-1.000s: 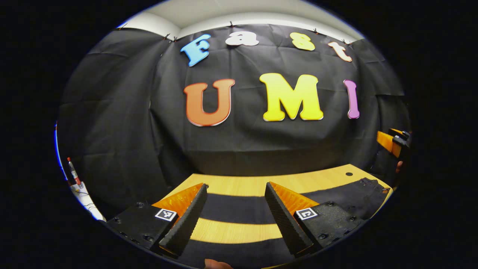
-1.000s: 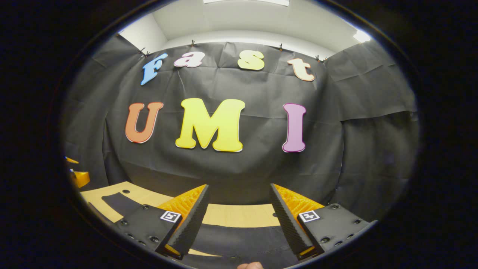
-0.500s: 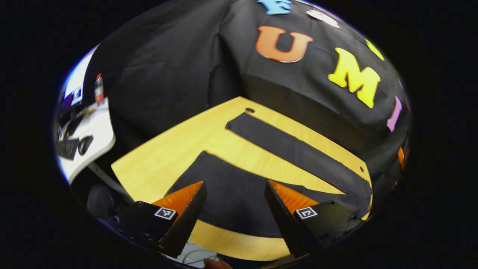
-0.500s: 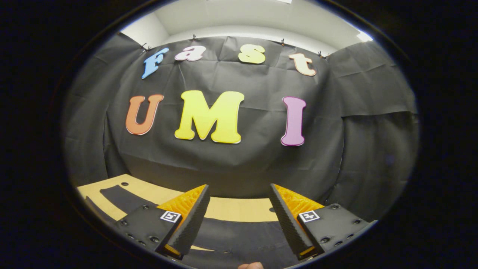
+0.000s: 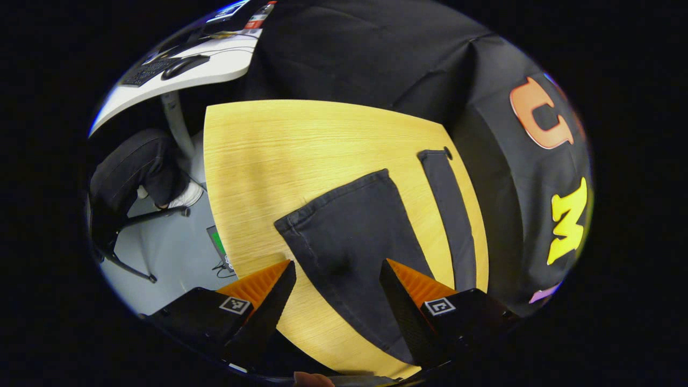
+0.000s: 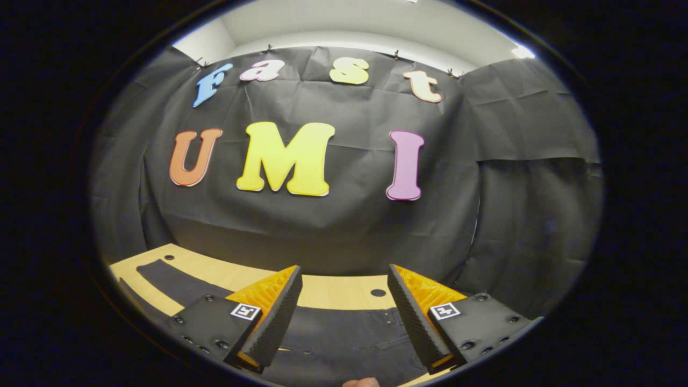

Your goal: Grasp the waist and the cuffs of the jeans and fold them to make the two legs overlap; first hold the waist and fold one-third of the jeans toward the cuffs, then hold the cuffs and fold the remaining one-third in the same direction to finish folding.

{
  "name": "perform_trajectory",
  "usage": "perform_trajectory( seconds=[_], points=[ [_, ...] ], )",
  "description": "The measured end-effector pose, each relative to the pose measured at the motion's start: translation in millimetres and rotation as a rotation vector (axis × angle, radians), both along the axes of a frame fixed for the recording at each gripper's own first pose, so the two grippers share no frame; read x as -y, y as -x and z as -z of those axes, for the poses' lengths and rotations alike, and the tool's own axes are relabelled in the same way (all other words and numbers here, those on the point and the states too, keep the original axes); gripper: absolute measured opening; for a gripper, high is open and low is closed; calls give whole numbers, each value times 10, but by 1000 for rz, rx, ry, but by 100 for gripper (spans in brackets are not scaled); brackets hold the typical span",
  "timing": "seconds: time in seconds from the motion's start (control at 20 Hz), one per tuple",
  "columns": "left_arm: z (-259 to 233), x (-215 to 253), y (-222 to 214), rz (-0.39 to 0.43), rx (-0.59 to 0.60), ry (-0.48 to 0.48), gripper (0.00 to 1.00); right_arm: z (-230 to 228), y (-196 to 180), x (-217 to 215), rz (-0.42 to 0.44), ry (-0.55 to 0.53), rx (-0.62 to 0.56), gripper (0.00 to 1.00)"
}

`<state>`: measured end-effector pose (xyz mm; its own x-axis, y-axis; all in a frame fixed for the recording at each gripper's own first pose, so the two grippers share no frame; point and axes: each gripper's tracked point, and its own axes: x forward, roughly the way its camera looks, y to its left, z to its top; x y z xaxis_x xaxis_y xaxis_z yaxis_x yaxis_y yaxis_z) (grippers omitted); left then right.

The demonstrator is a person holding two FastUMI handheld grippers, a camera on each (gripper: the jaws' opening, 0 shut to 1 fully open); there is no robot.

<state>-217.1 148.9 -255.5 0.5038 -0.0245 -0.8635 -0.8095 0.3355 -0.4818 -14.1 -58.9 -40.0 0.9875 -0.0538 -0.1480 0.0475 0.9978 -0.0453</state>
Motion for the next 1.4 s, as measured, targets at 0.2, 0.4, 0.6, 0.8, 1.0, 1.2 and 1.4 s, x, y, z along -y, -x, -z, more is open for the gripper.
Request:
perform_trajectory(
  seconds=[0.2, 0.4, 0.6, 0.8, 1.0, 1.2, 1.4],
  points=[
    [150, 49, -115, -30, -37, 58, 92, 0, 50, 262, 62, 5, -11, 96],
    [162, 2, -283, -94, -21, 111, 97, 50, 114, 460, 110, 9, -25, 96],
    [153, -43, -448, -183, 52, 200, 96, 255, 202, 616, 152, -18, -82, 98],
    [288, -52, -441, -216, 82, 273, 62, 440, 262, 781, 192, -60, -139, 98],
    [308, -63, -425, -239, 122, 287, 10, 697, 296, 937, 189, -222, -261, 98],
    [313, -79, -420, -214, 116, 278, 4, 1214, 354, 1220, 249, -515, -507, 97],
    [311, -88, -416, -226, 138, 298, 4, 1767, 616, 1832, 492, -743, -682, 92]
  ],
)
